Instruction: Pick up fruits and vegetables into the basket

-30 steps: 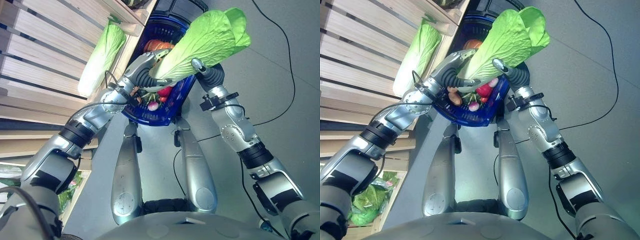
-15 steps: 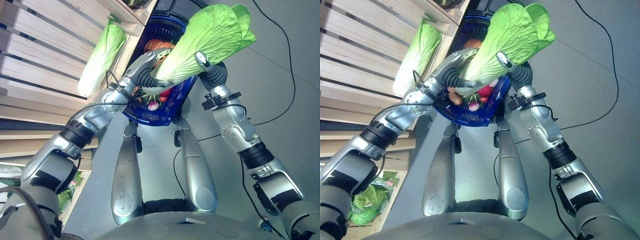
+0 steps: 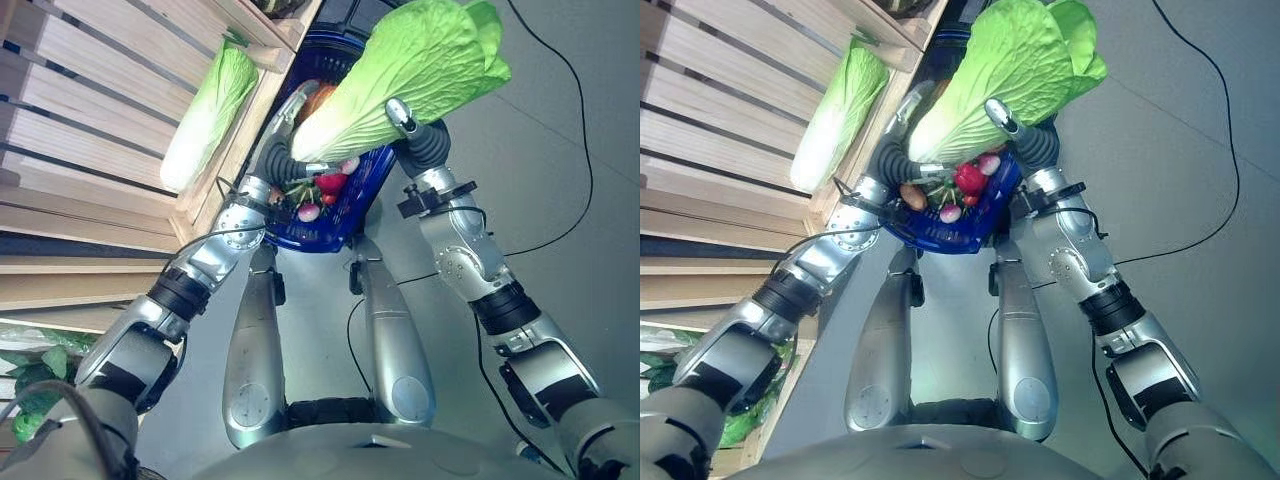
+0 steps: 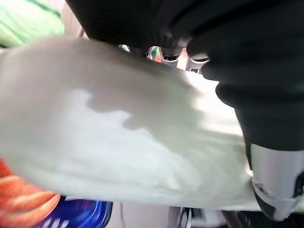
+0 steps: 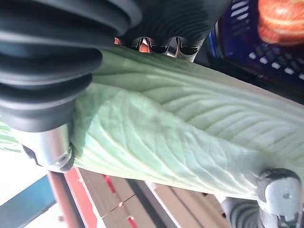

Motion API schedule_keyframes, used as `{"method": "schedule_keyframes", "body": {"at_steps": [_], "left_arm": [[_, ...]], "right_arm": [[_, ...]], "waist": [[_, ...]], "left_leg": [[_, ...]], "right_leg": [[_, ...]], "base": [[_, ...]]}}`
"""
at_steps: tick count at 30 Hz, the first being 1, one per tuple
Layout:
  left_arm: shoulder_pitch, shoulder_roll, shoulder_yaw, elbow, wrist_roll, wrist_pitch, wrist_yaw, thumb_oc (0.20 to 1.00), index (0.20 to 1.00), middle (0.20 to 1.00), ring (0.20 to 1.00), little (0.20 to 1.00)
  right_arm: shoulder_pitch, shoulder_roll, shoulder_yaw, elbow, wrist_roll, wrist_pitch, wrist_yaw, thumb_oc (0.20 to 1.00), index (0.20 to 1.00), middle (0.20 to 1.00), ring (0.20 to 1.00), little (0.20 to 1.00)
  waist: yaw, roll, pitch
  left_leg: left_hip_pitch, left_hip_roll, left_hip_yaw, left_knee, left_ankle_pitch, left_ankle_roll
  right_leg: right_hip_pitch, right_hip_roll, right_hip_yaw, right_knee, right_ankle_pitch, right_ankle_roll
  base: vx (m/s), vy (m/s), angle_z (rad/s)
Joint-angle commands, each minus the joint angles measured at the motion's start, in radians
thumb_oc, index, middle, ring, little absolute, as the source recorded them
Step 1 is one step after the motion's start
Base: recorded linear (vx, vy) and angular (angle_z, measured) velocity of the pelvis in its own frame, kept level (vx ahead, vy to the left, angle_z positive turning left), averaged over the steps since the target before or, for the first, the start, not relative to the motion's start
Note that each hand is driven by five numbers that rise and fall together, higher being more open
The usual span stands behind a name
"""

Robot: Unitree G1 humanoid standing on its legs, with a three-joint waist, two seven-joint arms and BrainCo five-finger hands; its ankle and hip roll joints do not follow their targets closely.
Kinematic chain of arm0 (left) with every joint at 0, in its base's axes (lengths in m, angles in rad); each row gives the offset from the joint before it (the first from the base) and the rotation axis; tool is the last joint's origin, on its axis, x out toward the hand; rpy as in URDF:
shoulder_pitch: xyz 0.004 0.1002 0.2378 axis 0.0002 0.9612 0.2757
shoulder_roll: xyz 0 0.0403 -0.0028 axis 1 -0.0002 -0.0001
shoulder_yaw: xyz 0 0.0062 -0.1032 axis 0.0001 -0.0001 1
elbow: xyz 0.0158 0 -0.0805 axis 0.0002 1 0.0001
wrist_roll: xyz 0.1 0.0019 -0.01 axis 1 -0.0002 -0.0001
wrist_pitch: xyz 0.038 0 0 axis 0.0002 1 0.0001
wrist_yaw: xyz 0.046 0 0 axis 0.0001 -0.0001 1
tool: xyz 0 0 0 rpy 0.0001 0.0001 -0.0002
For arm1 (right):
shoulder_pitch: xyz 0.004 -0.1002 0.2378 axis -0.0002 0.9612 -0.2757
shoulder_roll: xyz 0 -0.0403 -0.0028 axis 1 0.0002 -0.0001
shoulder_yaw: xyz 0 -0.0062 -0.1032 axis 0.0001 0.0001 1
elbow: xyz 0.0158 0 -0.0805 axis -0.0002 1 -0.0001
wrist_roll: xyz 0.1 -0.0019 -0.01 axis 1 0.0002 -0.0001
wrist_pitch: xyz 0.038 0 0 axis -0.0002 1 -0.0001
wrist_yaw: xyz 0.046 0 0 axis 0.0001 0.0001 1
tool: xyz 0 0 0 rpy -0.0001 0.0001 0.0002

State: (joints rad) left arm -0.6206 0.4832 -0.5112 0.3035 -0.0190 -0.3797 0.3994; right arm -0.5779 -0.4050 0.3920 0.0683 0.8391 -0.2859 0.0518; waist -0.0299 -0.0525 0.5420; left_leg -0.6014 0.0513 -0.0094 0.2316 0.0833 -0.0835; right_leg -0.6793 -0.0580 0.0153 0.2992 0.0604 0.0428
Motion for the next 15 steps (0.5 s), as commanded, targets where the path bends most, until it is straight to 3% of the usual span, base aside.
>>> {"method": "schedule_keyframes", "body": {"at_steps": [1,8,15], "left_arm": [[-0.018,0.015,0.196,0.021,-0.074,-0.056,0.152,1.000,1.000,1.000,1.000,1.000],[-0.023,0.004,0.320,0.088,-0.134,-0.070,0.234,1.000,1.000,1.000,1.000,1.000],[-0.044,0.004,0.356,0.191,-0.147,-0.043,0.281,1.000,1.000,1.000,1.000,1.000]], "right_arm": [[0.035,0.010,-0.055,-0.150,-0.030,-0.056,0.051,0.200,0.200,0.200,0.200,0.200],[0.039,0.016,-0.119,-0.162,-0.097,-0.053,0.039,0.200,0.200,0.200,0.200,0.200],[0.022,0.006,-0.148,-0.156,-0.170,-0.044,-0.005,0.200,0.200,0.200,0.200,0.200]], "waist": [[-0.017,0.008,-0.022],[-0.025,0.016,-0.022],[-0.033,0.026,-0.022]], "left_leg": [[0.004,-0.052,0.013,-0.004,-0.054,0.020],[0.002,-0.058,0.011,0.004,-0.055,0.020],[-0.001,-0.060,0.012,0.012,-0.056,0.020]], "right_leg": [[0.070,0.035,-0.077,0.010,-0.075,0.033],[0.070,0.036,-0.077,0.015,-0.085,0.022],[0.065,0.036,-0.075,0.025,-0.091,0.016]], "base": [[0.02,0.006,0.04],[0.00,0.009,0.00],[0.00,0.024,-0.01]]}}
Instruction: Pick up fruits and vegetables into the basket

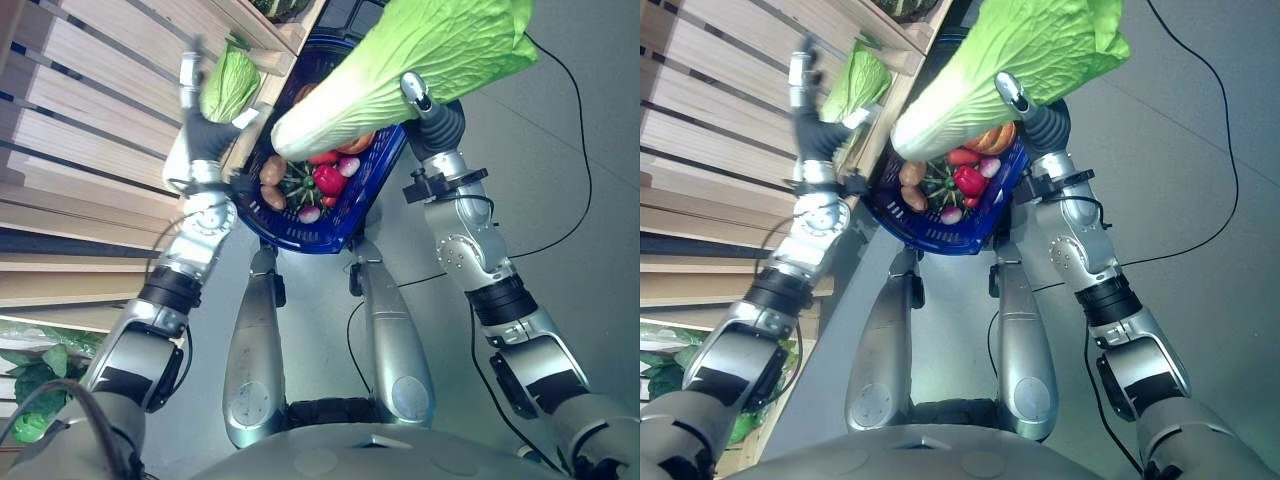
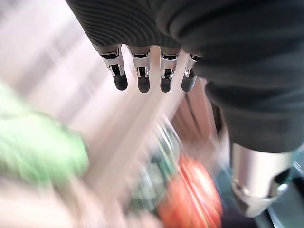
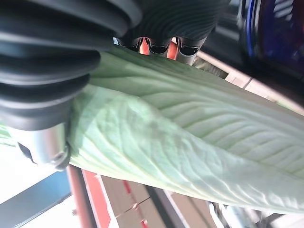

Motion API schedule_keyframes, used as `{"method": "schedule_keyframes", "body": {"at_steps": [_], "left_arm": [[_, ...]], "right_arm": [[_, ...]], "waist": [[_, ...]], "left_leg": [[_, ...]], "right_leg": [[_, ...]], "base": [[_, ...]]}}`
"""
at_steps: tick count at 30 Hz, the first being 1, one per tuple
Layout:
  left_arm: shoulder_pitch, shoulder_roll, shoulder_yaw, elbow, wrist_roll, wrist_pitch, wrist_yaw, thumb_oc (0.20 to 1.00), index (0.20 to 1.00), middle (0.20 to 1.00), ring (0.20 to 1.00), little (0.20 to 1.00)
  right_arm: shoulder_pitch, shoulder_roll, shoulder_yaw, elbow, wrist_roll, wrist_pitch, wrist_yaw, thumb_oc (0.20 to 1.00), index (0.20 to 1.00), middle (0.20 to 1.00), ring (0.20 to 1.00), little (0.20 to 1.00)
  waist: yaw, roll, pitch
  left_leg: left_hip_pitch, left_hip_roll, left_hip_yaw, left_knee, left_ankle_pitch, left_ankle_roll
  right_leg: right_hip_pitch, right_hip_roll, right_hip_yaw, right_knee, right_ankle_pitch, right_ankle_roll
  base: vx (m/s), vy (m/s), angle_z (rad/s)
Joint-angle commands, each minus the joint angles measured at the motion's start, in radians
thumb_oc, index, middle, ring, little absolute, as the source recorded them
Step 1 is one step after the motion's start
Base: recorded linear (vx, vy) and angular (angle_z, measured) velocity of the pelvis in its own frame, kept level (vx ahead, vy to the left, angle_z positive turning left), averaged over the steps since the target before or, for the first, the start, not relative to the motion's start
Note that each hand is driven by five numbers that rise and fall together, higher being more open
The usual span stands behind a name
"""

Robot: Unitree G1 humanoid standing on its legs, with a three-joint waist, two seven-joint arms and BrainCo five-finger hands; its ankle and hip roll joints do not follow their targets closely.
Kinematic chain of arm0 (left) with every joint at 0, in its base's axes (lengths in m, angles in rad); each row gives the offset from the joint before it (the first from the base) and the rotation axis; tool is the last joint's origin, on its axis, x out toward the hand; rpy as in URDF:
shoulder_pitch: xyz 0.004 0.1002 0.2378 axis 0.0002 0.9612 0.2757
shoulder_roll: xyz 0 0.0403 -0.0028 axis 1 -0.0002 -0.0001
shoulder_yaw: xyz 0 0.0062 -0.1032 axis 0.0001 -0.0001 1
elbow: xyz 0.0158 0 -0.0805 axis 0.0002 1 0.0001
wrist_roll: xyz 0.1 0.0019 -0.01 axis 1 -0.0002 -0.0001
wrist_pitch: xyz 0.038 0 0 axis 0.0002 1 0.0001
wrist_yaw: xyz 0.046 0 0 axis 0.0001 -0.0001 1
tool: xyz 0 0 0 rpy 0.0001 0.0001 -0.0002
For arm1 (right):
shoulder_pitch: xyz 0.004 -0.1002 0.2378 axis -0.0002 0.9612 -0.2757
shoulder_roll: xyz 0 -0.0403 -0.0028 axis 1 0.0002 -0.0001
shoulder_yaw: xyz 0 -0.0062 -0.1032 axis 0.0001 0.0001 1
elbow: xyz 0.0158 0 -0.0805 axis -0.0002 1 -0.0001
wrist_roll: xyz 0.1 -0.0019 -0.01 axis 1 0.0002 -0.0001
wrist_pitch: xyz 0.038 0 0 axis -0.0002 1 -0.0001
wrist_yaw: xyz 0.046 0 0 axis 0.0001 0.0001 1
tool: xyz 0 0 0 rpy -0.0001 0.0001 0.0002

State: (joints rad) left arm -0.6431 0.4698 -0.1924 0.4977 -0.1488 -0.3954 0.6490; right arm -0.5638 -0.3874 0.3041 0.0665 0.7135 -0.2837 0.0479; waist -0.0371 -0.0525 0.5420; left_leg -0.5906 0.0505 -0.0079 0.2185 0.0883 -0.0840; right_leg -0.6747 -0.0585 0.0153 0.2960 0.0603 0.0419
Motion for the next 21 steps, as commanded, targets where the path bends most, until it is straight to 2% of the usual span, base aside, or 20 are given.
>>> {"method": "schedule_keyframes", "body": {"at_steps": [1,12,18,21], "left_arm": [[-0.027,0.014,0.042,0.014,-0.011,-0.022,0.035,1.000,1.000,1.000,1.000,1.000],[-0.040,0.026,0.027,0.184,-0.030,0.013,0.045,1.000,1.000,1.000,1.000,1.000],[-0.047,0.026,0.010,0.246,-0.037,0.041,0.041,1.000,1.000,1.000,1.000,1.000],[-0.069,0.029,0.003,0.295,-0.048,0.047,0.024,1.000,1.000,1.000,1.000,1.000]], "right_arm": [[0.003,-0.012,-0.062,-0.149,-0.053,-0.045,-0.010,0.200,0.200,0.200,0.200,0.200],[-0.038,-0.052,-0.065,-0.087,-0.183,-0.072,-0.188,0.200,0.200,0.200,0.200,0.200],[-0.065,-0.057,-0.031,-0.037,-0.222,0.005,-0.242,0.200,0.200,0.200,0.200,0.200],[-0.116,-0.067,0.011,0.060,-0.235,0.065,-0.277,0.200,0.200,0.200,0.200,0.200]], "waist": [[-0.025,0.026,-0.022],[-0.032,0.033,-0.022],[-0.033,0.037,-0.022],[-0.027,0.041,-0.022]], "left_leg": [[-0.011,-0.059,0.011,0.025,-0.061,0.020],[-0.014,-0.055,0.016,0.030,-0.061,0.019],[-0.011,-0.059,0.016,0.042,-0.070,0.018],[-0.013,-0.061,0.015,0.046,-0.063,0.017]], "right_leg": [[0.062,0.036,-0.075,0.028,-0.092,0.016],[0.055,0.034,-0.075,0.032,-0.097,0.014],[0.056,0.030,-0.073,0.039,-0.104,0.013],[0.054,0.026,-0.075,0.036,-0.097,0.011]], "base": [[0.00,0.000,0.00],[0.00,0.000,0.00],[0.00,0.000,0.00],[0.00,0.000,0.00]]}}
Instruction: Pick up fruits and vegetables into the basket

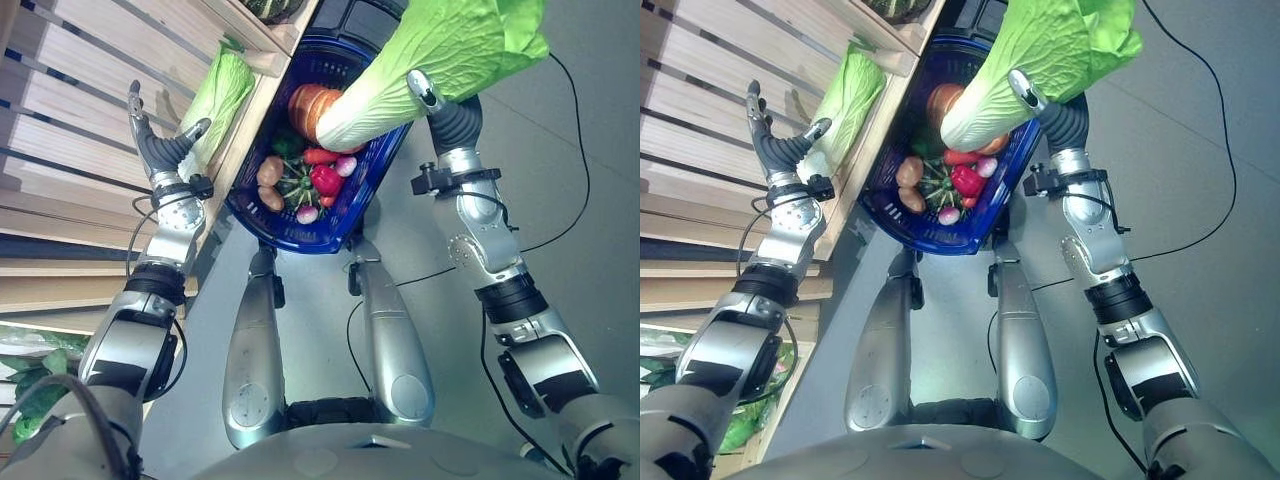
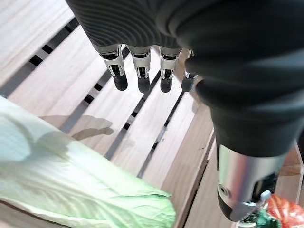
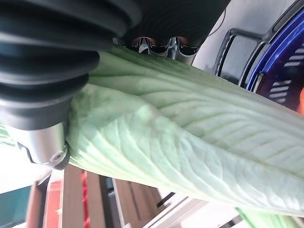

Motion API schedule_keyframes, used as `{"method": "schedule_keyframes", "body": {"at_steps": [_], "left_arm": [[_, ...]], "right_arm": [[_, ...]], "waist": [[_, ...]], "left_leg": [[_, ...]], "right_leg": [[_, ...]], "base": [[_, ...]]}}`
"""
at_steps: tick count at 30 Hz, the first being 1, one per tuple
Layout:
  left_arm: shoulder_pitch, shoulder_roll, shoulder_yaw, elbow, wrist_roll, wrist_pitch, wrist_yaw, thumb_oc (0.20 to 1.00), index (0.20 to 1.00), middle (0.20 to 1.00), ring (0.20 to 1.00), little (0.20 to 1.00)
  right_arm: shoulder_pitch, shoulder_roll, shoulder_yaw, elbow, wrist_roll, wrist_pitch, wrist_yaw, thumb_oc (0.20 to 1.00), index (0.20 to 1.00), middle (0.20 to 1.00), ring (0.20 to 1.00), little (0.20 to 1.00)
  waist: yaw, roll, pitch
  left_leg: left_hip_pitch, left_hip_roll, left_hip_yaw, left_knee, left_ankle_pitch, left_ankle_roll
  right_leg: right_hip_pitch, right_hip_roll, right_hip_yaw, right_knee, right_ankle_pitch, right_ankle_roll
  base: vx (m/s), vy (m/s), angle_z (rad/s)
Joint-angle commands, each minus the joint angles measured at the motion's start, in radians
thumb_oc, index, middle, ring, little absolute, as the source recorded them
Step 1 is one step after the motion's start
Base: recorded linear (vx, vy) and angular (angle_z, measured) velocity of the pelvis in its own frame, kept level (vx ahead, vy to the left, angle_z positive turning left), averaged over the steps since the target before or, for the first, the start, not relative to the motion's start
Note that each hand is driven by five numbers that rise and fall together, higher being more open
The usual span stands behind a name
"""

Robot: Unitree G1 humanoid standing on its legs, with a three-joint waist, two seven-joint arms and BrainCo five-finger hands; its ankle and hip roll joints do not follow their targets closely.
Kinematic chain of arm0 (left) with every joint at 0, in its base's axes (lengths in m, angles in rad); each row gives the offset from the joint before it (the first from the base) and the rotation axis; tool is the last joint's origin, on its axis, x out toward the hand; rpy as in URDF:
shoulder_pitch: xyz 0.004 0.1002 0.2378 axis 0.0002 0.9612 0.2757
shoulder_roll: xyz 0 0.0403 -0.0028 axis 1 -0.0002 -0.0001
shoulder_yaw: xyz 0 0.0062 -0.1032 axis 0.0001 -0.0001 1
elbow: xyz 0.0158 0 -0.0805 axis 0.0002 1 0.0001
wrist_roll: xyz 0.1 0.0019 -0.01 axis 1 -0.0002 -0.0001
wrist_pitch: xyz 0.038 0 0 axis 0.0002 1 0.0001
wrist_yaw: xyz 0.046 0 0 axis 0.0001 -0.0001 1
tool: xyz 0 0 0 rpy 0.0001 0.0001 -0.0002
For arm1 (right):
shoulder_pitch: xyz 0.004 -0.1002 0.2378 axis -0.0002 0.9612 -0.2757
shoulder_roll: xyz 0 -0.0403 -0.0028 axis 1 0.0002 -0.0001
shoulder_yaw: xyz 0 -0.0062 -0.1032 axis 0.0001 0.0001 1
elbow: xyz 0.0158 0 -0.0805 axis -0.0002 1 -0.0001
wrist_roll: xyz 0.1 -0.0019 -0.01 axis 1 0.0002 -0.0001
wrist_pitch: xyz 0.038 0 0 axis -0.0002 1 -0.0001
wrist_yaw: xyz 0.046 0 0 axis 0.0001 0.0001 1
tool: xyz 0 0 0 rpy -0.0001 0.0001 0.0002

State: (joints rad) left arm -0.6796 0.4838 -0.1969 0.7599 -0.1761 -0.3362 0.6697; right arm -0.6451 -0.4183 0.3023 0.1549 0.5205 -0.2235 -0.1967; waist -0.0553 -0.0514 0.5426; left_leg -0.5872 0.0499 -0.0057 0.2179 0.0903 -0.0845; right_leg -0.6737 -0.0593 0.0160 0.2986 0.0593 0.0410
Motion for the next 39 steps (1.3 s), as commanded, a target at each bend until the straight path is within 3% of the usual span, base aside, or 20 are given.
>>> {"method": "schedule_keyframes", "body": {"at_steps": [1,8,16,28,39], "left_arm": [[-0.038,0.017,0.008,0.041,-0.022,-0.011,-0.001,1.000,1.000,1.000,1.000,1.000],[-0.101,0.036,-0.027,0.121,-0.051,-0.013,-0.060,1.000,1.000,1.000,1.000,1.000],[-0.185,0.036,-0.077,0.223,-0.072,-0.008,-0.117,1.000,1.000,1.000,1.000,1.000],[-0.239,0.002,-0.116,0.299,-0.089,-0.052,-0.149,1.000,1.000,1.000,1.000,1.000],[-0.259,-0.037,-0.146,0.266,-0.088,-0.060,-0.106,1.000,1.000,1.000,1.000,1.000]], "right_arm": [[-0.045,-0.038,0.019,-0.013,-0.040,0.014,-0.038,0.200,0.200,0.200,0.200,0.200],[-0.180,-0.068,0.075,0.235,-0.013,0.094,-0.071,0.200,0.200,0.200,0.200,0.200],[-0.326,-0.046,0.119,0.561,0.152,0.161,-0.003,0.200,0.200,0.200,0.200,0.200],[-0.443,0.000,0.083,0.981,0.261,0.160,0.169,0.200,0.200,0.200,0.200,0.200],[-0.475,0.034,0.090,1.079,0.252,0.173,0.184,0.200,0.200,0.200,0.200,0.200]], "waist": [[-0.009,0.041,-0.023],[0.016,0.053,-0.023],[0.044,0.064,-0.023],[0.081,0.094,-0.023],[0.091,0.123,-0.023]], "left_leg": [[-0.018,-0.060,0.013,0.048,-0.065,0.017],[-0.018,-0.061,0.009,0.059,-0.071,0.014],[-0.031,-0.067,0.000,0.081,-0.074,0.011],[-0.068,-0.083,-0.020,0.107,-0.077,0.019],[-0.116,-0.097,-0.031,0.108,-0.066,0.023]], "right_leg": [[0.051,0.027,-0.077,0.035,-0.096,0.011],[0.051,0.017,-0.090,0.052,-0.106,0.011],[0.036,0.010,-0.105,0.079,-0.110,0.008],[-0.001,0.007,-0.117,0.116,-0.117,0.005],[-0.055,0.008,-0.116,0.131,-0.115,0.005]], "base": [[0.00,0.000,0.00],[0.00,-0.003,0.01],[0.01,-0.026,0.07],[0.00,-0.006,0.02],[0.00,0.001,0.04]]}}
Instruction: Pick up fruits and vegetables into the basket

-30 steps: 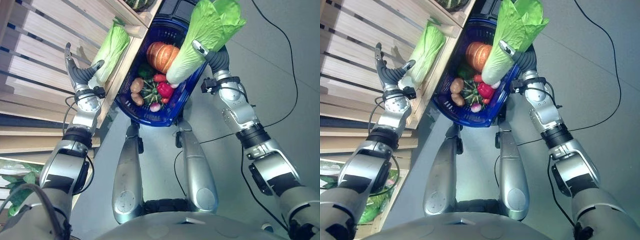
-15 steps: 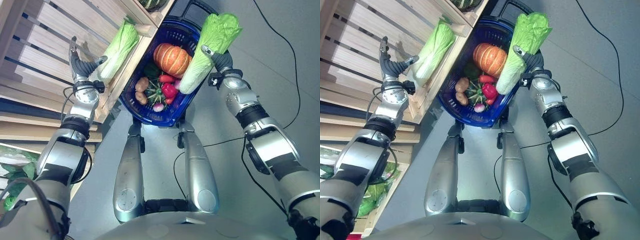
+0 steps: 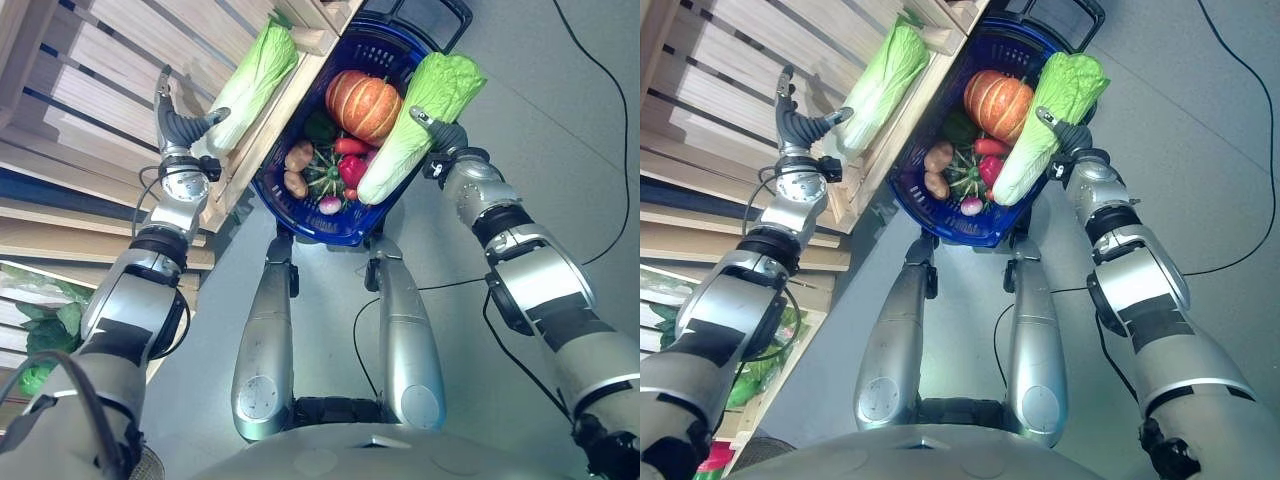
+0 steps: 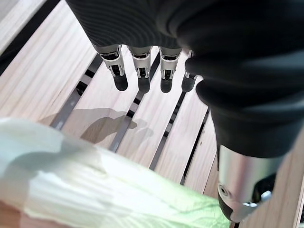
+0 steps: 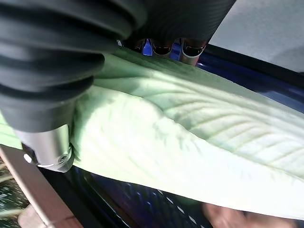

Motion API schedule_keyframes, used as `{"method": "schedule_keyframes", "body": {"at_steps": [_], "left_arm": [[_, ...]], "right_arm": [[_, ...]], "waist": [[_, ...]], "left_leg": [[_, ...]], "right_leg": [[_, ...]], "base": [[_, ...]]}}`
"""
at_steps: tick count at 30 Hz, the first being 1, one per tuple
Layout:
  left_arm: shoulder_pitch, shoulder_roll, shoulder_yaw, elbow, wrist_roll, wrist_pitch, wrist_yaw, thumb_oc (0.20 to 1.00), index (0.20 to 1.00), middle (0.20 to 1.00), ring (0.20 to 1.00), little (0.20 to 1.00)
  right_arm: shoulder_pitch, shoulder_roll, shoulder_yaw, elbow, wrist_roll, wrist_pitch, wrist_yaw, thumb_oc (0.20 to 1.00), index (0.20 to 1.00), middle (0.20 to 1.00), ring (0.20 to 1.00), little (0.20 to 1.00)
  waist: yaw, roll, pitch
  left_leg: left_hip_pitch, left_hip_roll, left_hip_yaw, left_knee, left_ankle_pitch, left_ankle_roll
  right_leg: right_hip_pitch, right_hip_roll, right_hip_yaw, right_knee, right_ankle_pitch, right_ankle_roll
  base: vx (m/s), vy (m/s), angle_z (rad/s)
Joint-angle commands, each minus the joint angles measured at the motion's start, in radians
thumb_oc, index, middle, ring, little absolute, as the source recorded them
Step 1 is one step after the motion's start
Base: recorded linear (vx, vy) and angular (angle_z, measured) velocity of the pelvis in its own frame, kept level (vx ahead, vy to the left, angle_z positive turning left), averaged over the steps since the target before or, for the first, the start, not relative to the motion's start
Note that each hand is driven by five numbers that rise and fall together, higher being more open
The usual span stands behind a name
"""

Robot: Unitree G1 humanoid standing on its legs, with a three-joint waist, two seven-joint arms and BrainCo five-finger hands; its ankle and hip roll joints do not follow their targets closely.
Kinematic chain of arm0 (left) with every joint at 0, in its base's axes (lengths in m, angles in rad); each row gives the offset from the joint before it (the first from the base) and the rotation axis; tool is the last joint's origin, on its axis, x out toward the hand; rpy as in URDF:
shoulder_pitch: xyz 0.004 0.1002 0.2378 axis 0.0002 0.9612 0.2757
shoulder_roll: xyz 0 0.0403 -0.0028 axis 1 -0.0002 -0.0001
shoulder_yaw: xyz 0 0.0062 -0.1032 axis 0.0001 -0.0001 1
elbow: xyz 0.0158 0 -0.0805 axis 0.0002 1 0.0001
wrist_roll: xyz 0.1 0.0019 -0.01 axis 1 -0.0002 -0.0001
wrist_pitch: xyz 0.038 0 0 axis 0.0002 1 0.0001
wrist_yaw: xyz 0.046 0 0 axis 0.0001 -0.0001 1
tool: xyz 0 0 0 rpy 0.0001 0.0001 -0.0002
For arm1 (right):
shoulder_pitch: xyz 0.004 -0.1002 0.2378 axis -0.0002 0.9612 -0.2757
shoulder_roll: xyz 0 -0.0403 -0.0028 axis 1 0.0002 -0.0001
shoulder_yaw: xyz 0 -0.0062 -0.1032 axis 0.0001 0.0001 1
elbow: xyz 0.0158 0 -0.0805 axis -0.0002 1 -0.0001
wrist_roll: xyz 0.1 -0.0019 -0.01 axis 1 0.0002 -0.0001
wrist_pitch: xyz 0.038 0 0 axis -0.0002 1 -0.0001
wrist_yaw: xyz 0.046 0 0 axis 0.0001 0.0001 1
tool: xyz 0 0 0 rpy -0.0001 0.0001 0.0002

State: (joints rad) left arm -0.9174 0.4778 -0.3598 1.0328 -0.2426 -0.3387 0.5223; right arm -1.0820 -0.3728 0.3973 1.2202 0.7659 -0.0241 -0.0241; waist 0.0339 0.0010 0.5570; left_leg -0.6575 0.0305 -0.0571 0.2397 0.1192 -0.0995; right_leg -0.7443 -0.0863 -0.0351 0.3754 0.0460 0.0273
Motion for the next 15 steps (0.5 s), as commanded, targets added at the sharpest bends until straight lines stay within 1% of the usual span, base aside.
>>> {"method": "schedule_keyframes", "body": {"at_steps": [1,6,15], "left_arm": [[-0.021,-0.033,0.016,-0.012,-0.023,-0.057,0.043,1.000,1.000,1.000,1.000,1.000],[-0.018,-0.047,0.010,-0.023,-0.025,-0.066,0.055,1.000,1.000,1.000,1.000,1.000],[-0.019,-0.066,0.004,-0.031,-0.032,-0.071,0.068,1.000,1.000,1.000,1.000,1.000]], "right_arm": [[-0.040,-0.012,-0.006,0.015,0.005,-0.027,0.009,0.200,0.200,0.200,0.200,0.200],[-0.053,-0.002,-0.008,0.030,-0.007,-0.030,-0.017,0.200,0.200,0.200,0.200,0.200],[-0.082,0.011,-0.004,0.054,-0.011,0.003,-0.032,0.200,0.200,0.200,0.200,0.200]], "waist": [[0.002,0.073,-0.037],[0.006,0.084,-0.037],[0.011,0.098,-0.037]], "left_leg": [[-0.049,-0.078,0.020,0.087,-0.094,0.037],[-0.060,-0.080,0.018,0.085,-0.089,0.035],[-0.070,-0.083,0.019,0.081,-0.080,0.035]], "right_leg": [[0.012,0.033,-0.064,0.056,-0.102,0.019],[0.001,0.029,-0.062,0.054,-0.099,0.020],[-0.012,0.028,-0.062,0.055,-0.096,0.021]], "base": [[0.00,0.000,0.00],[0.00,0.008,0.01],[0.00,0.003,0.00]]}}
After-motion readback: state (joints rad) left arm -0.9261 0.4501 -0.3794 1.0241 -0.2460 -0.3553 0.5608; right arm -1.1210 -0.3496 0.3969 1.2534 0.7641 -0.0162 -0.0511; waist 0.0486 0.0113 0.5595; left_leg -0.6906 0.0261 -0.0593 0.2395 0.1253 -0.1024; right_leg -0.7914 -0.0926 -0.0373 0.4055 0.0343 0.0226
